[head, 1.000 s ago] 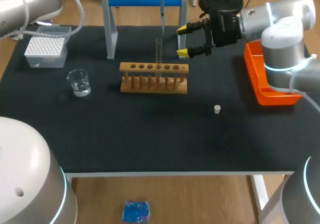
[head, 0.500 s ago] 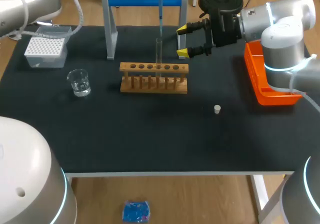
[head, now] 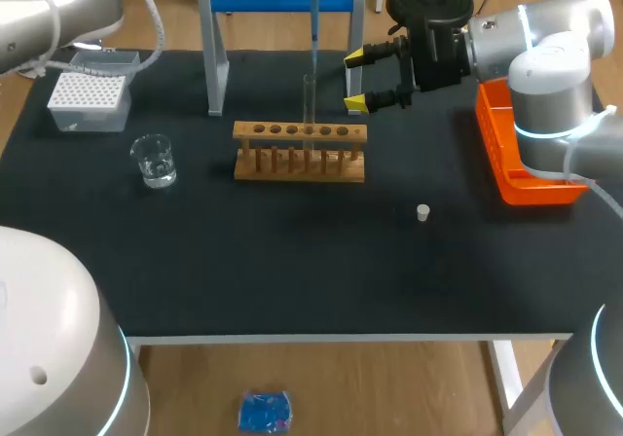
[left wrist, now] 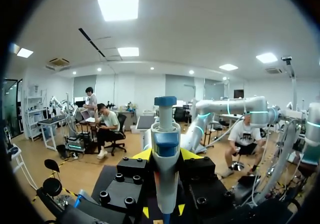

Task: Invert the test tube, pick up the pipette, mount the tip to pipette, aspirate from beaker and dispense into the tube, eject the tip, return the pipette, and cap with the stopper.

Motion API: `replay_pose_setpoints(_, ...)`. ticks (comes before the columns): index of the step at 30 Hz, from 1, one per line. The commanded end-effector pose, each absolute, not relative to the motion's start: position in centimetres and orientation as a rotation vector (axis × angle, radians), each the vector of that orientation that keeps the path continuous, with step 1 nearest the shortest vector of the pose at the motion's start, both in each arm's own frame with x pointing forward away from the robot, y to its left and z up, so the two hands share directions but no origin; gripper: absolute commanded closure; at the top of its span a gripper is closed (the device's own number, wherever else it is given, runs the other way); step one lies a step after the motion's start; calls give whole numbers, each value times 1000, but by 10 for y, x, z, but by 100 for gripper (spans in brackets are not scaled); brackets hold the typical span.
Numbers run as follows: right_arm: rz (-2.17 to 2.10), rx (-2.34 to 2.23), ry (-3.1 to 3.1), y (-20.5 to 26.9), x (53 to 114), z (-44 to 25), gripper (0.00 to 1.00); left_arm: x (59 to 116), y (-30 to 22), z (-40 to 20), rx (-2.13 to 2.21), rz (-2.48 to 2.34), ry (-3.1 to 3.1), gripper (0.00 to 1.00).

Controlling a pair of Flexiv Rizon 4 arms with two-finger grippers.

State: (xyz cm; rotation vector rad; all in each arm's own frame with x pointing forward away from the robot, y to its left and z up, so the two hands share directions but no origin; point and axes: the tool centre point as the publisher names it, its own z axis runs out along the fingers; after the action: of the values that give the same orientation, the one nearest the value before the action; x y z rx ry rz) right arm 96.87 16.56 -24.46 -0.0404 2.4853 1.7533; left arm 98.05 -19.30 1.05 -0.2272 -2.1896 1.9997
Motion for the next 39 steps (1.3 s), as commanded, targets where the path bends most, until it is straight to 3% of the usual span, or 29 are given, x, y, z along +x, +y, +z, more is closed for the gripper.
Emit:
replay_pose_setpoints(1, 1751, -40, 2484, 166, 968, -245, 0, 982, -193, 8, -235, 1998, -2186, 100)
replay_pose_setpoints(39, 1751, -40, 2484, 166, 968, -245, 0, 987, -185, -15, -175, 1975, -2232, 100)
